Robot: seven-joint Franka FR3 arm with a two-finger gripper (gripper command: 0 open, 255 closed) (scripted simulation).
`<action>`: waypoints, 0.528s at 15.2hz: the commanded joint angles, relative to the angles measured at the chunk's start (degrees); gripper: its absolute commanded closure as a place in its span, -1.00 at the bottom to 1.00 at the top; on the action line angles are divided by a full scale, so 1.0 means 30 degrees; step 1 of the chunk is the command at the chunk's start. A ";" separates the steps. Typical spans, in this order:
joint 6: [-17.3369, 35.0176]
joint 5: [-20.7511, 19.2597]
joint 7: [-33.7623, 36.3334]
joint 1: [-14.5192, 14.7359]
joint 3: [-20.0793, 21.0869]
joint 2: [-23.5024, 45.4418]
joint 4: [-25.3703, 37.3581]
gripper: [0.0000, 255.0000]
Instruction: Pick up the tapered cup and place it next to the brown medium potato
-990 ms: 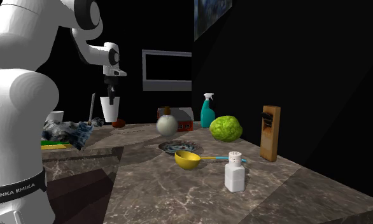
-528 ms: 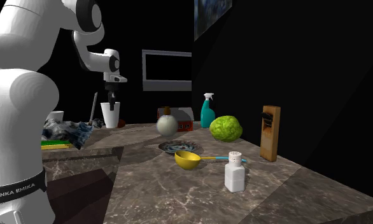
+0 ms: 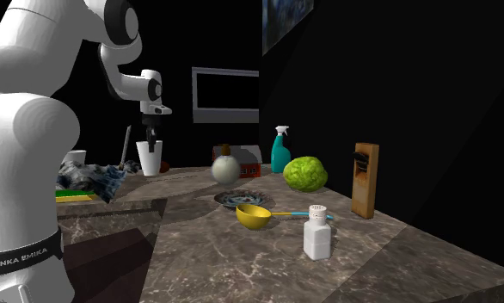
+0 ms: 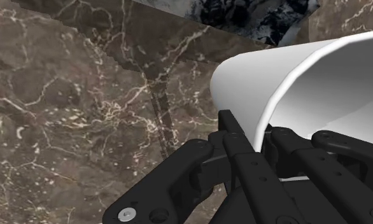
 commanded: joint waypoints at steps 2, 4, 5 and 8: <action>0.0003 0.0011 -0.0004 0.0023 0.0023 0.0019 -0.0020 1.00; 0.0026 0.0001 0.0009 0.0034 0.0021 0.0041 -0.0022 -1.00; 0.0024 -0.0003 0.0011 0.0037 0.0019 0.0053 -0.0009 -1.00; 0.0003 0.0011 -0.0004 0.0023 0.0023 0.0019 -0.0020 -1.00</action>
